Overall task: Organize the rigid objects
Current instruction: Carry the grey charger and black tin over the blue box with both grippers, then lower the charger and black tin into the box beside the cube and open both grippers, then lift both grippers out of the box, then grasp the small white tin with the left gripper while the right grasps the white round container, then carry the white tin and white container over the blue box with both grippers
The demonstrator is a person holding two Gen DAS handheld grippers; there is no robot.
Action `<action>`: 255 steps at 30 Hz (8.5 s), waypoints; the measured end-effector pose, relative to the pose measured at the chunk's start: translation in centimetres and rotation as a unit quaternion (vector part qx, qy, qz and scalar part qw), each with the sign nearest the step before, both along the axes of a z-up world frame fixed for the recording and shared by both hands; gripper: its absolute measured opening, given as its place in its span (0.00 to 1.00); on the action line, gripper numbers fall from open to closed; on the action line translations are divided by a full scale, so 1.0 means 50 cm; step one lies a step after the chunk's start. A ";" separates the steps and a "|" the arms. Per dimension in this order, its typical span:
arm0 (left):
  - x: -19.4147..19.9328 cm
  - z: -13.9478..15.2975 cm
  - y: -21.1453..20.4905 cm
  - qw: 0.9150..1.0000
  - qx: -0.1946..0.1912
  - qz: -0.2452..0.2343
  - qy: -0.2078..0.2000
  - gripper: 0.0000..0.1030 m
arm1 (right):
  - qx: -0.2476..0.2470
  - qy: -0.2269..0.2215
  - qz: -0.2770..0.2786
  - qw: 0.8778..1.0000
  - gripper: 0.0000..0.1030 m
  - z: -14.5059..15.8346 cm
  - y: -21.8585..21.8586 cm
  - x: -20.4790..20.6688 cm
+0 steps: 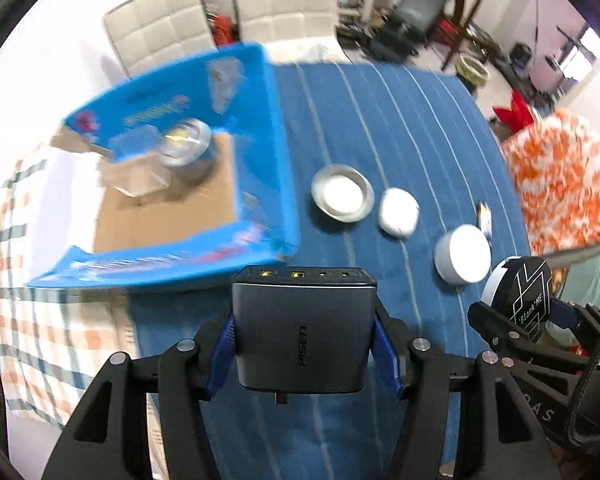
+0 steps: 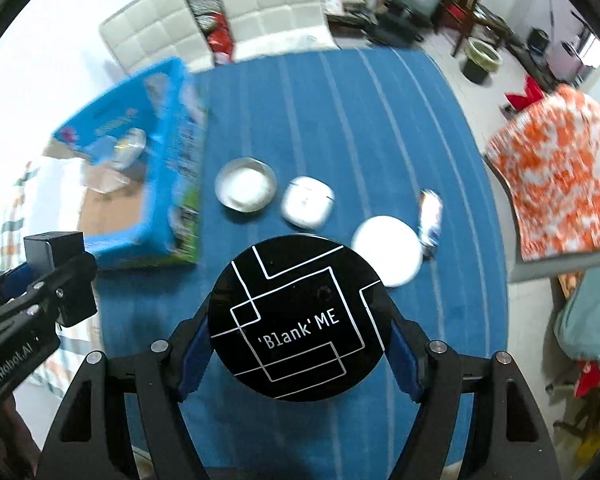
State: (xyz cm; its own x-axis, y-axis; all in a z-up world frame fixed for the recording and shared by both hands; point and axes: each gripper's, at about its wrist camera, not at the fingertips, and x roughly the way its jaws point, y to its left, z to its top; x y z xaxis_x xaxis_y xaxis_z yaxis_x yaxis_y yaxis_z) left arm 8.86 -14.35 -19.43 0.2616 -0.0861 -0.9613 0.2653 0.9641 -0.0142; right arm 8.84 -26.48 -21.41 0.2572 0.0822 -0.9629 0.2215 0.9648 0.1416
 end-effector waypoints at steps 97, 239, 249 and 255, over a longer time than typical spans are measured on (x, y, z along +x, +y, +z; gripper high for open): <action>0.415 -0.179 0.480 0.986 0.007 0.114 0.123 1.00 | -0.017 0.123 0.070 0.990 1.00 -0.221 0.421 0.348; 0.113 0.001 -0.128 0.995 0.024 -0.098 0.021 0.61 | 0.055 0.015 -0.020 0.998 0.69 -0.020 -0.127 0.021; 0.126 0.102 0.046 1.000 -0.011 -0.025 -0.010 0.61 | 0.093 -0.018 0.036 0.995 0.69 0.065 0.031 0.080; 0.147 0.127 0.191 0.999 -0.010 0.029 -0.022 0.61 | 0.109 -0.015 0.064 0.992 0.69 0.073 0.143 0.127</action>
